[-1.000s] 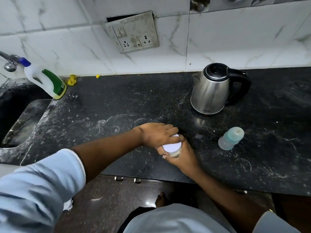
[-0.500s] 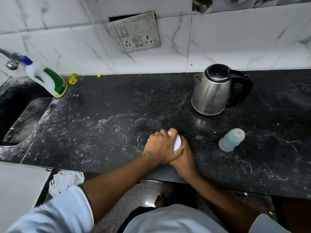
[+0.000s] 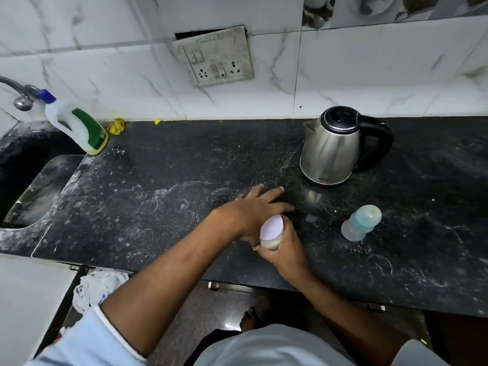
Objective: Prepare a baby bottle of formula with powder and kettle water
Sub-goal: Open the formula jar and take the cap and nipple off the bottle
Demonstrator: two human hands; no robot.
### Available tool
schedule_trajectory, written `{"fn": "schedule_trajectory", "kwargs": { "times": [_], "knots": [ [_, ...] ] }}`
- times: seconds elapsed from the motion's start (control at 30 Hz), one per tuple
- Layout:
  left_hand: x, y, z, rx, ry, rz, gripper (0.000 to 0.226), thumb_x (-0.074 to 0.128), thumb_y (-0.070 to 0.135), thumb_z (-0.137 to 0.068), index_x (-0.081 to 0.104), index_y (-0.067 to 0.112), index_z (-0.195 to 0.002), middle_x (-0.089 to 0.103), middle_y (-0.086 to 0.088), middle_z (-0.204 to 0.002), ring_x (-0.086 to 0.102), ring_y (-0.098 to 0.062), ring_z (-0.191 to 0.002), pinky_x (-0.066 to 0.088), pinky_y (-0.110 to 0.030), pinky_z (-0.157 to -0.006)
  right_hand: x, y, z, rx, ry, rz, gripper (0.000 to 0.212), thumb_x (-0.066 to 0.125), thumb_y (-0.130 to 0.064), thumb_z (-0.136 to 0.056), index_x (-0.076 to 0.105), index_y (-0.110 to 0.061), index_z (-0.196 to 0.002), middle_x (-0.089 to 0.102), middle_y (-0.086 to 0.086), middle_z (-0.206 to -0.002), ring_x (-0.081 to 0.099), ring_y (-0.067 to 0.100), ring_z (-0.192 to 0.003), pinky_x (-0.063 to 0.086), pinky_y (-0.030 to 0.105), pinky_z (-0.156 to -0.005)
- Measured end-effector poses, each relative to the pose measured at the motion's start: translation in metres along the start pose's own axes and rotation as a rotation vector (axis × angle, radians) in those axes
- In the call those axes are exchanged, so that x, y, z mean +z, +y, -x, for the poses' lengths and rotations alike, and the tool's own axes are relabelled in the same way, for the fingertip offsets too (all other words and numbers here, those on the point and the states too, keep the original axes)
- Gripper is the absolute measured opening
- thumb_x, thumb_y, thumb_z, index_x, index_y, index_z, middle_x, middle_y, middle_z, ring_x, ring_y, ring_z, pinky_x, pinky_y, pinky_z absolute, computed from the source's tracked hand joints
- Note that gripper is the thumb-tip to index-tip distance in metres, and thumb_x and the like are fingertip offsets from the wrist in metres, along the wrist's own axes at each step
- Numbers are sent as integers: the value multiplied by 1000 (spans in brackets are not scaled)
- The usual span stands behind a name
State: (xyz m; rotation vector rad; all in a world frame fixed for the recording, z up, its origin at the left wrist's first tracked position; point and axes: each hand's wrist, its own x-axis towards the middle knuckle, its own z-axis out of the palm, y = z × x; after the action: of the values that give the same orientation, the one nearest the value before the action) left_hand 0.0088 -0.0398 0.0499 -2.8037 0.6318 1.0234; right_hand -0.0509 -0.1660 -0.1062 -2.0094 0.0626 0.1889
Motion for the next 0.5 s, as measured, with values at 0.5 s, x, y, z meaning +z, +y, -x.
{"fn": "schedule_trajectory", "kwargs": {
  "times": [0.5],
  "knots": [
    [12,15,-22,-141,42,23,118,79,76,-78,32,9,-163,53,-19,-150,57,-42,-134,56,-48,-99,1,10,-5,16,-29,2,102,93,-45,-56,46,-25,-144,62,-6,-136,61,11,-123,54,38,-100]
  ]
}}
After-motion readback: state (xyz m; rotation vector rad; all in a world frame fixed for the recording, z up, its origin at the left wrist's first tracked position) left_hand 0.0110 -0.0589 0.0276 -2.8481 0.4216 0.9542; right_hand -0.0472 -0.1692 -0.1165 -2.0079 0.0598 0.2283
